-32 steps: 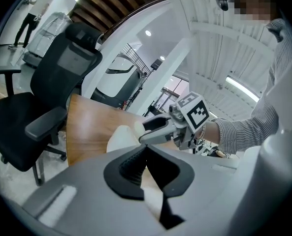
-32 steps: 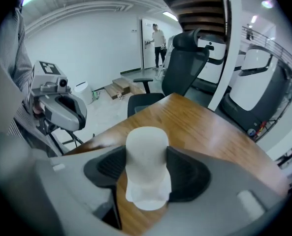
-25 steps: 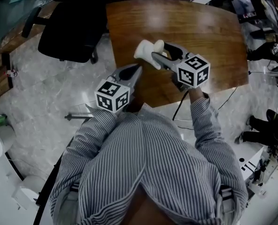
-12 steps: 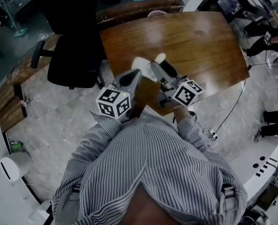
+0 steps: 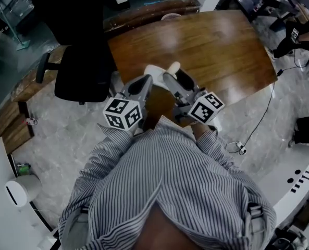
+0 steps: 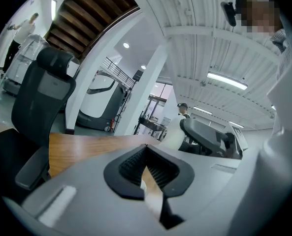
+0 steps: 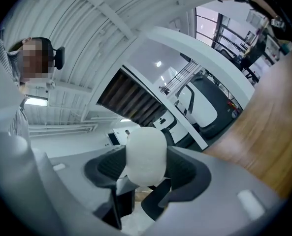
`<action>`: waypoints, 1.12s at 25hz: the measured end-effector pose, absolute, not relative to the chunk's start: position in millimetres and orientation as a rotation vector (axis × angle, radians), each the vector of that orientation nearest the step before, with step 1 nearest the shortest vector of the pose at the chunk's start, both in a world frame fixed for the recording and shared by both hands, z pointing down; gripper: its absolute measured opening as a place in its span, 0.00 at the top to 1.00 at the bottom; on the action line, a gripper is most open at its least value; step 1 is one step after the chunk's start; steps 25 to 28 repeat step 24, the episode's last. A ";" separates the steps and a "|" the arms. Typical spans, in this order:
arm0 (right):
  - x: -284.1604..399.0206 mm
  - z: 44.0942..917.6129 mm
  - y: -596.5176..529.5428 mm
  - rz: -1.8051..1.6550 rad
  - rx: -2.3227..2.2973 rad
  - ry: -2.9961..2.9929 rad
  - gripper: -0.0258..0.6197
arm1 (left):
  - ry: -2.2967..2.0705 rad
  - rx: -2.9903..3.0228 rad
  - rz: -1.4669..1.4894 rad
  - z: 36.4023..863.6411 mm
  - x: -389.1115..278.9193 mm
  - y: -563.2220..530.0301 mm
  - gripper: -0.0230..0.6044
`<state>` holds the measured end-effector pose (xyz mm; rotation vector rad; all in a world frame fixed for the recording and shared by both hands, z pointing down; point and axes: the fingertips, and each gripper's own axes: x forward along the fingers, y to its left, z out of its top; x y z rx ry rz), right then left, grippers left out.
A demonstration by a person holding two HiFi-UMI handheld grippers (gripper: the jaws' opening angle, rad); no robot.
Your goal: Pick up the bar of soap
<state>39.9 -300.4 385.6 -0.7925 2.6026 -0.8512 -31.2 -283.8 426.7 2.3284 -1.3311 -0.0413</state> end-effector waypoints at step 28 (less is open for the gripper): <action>42.4 402.8 -279.8 -0.856 -0.890 2.624 0.56 | -1.330 2.303 -0.059 430.4 -32.6 -264.2 0.96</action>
